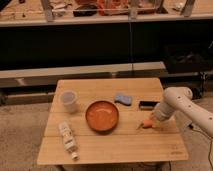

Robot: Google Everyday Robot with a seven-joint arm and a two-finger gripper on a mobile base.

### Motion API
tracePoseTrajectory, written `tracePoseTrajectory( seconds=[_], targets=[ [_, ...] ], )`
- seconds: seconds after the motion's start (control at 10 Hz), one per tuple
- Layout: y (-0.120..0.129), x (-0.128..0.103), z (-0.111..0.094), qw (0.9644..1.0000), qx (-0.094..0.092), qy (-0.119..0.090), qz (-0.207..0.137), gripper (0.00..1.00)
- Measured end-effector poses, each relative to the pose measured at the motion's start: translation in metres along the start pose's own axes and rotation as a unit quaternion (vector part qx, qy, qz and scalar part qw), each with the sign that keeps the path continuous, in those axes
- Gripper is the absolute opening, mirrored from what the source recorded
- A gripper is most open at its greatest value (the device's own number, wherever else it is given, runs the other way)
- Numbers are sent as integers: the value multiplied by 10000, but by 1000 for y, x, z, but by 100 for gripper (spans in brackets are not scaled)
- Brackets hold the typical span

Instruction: Drag the pepper across the table

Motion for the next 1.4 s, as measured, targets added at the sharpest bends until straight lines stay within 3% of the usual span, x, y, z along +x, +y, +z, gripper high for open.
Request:
tracePoseTrajectory(
  seconds=[1.4],
  targets=[
    [-3,2,5,9994,0,-138,308,0]
  ],
)
